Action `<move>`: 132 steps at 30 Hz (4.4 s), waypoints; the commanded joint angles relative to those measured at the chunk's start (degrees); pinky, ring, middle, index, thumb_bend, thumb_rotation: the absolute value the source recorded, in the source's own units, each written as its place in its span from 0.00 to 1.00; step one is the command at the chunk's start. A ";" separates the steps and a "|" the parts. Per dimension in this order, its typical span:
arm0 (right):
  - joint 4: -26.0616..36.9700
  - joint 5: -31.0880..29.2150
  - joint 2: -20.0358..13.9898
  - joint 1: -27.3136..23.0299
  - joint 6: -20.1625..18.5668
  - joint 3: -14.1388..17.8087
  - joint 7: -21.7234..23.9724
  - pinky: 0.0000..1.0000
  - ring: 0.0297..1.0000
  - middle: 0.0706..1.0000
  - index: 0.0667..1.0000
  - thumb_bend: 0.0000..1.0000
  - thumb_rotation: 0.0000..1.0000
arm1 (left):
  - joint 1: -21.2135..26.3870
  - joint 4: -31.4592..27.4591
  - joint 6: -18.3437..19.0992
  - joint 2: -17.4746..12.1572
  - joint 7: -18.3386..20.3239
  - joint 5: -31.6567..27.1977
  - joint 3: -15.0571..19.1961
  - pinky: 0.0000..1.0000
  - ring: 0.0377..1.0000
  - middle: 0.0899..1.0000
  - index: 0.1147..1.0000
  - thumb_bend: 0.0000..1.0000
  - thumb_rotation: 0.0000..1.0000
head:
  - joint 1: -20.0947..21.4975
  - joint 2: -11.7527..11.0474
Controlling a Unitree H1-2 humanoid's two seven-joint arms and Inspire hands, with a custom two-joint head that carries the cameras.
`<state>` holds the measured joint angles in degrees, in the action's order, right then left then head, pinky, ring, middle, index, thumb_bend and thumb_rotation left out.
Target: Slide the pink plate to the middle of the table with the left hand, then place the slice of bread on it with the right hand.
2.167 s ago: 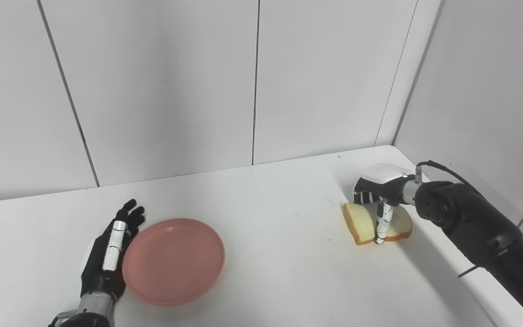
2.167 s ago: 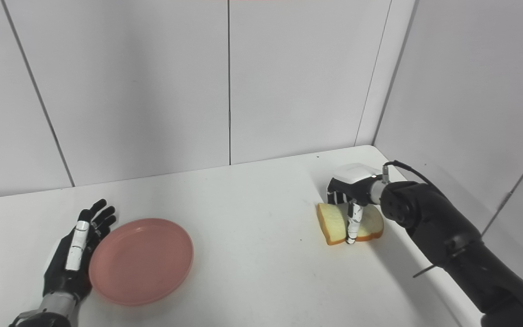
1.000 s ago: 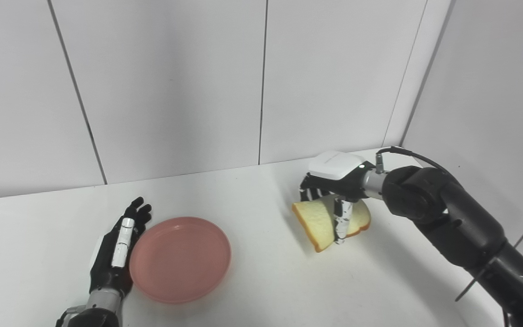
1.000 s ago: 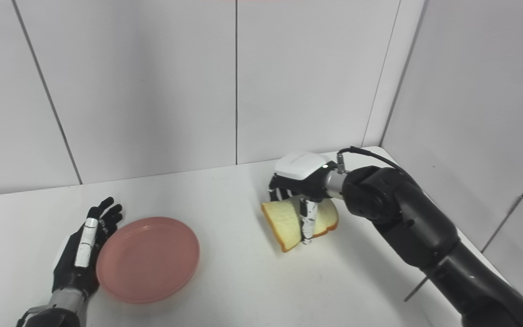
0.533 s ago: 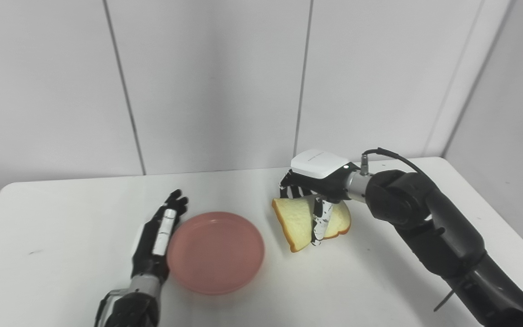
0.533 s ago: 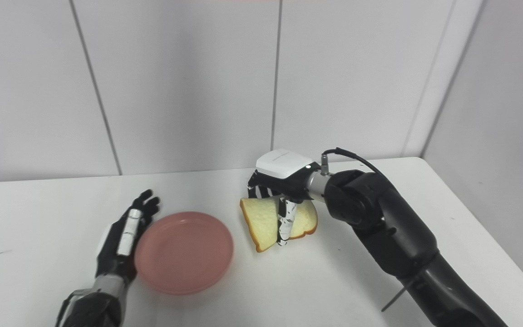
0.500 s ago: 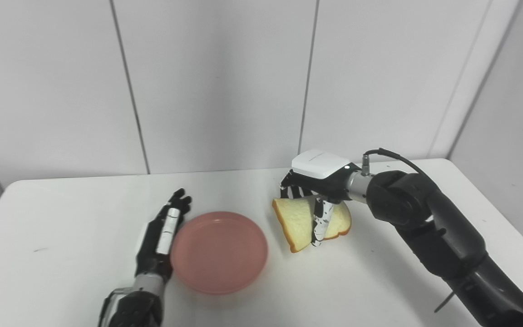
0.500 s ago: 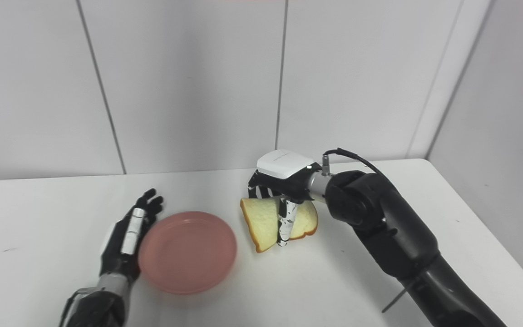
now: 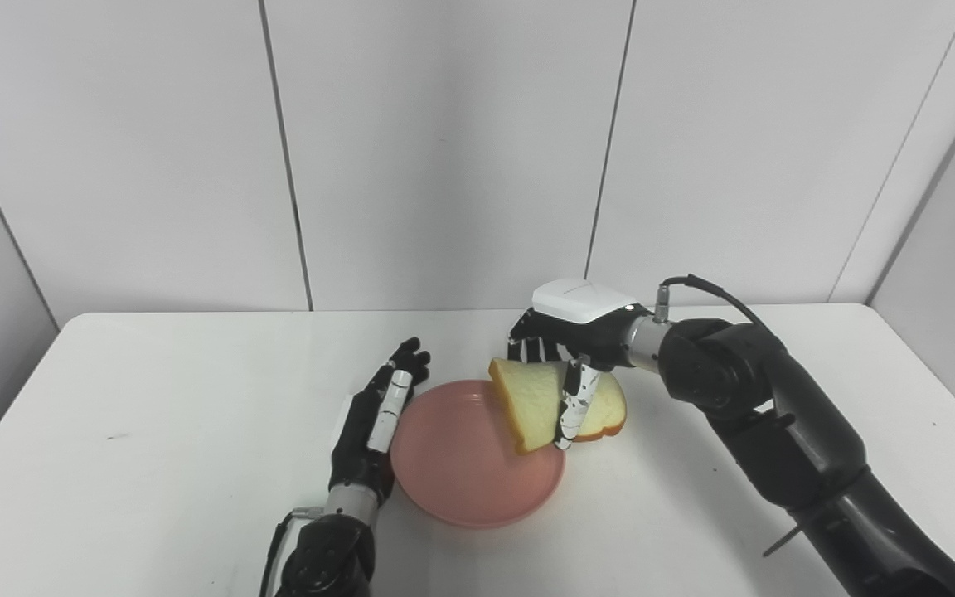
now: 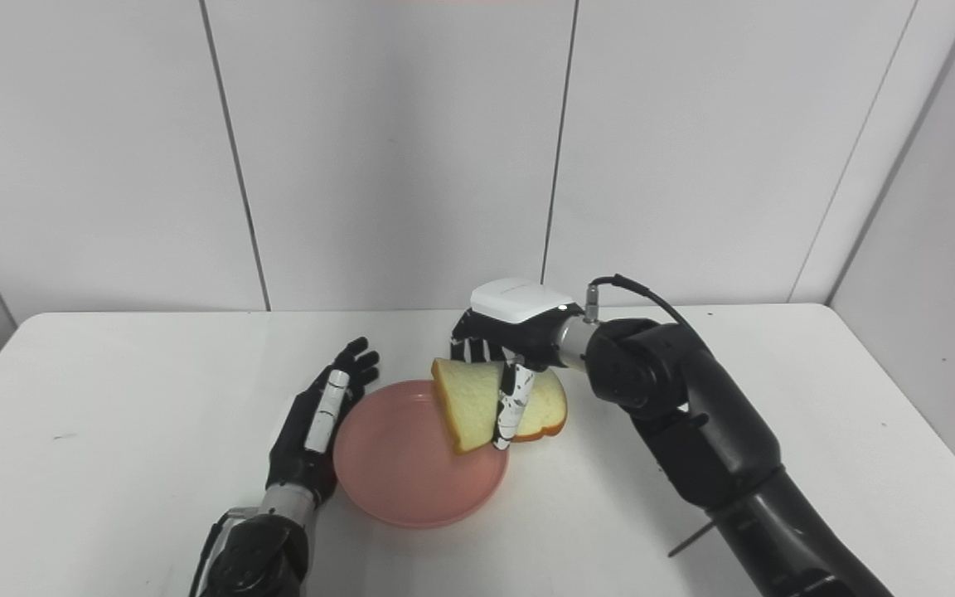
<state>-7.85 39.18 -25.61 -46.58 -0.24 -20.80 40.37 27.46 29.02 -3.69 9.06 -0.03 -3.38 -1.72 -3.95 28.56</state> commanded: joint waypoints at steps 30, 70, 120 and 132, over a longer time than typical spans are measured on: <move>-6.07 4.09 6.23 -4.13 0.63 -6.61 -5.21 0.38 0.46 0.45 0.45 0.53 0.00 | -1.67 0.15 3.57 0.20 -0.76 0.45 0.07 0.98 0.89 0.87 0.82 0.80 0.81 | 0.45 1.05; -4.94 1.99 6.39 -1.72 -0.61 -6.33 -3.87 0.77 0.86 0.86 0.75 1.00 0.39 | -1.26 0.94 3.20 -0.21 -0.44 0.35 0.13 0.96 0.88 0.84 0.81 0.80 0.81 | 1.34 0.89; -9.69 -31.31 22.61 13.73 5.42 23.71 -40.40 0.97 0.99 1.00 0.98 0.81 1.00 | 0.13 -2.35 2.64 -0.79 -1.15 0.83 2.27 1.00 0.98 0.96 0.90 0.78 0.82 | 2.90 0.84; -10.91 -30.22 22.46 14.68 5.87 21.71 -43.61 0.93 0.97 0.97 0.93 0.82 1.00 | 3.27 -2.33 2.07 -0.62 -2.83 1.36 4.05 1.00 1.00 1.00 0.93 0.79 0.82 | 3.02 1.24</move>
<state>-19.53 8.42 -3.18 -29.90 2.72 1.37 -2.31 28.38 27.28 -1.96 8.50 -2.04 -1.88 2.23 -0.88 29.79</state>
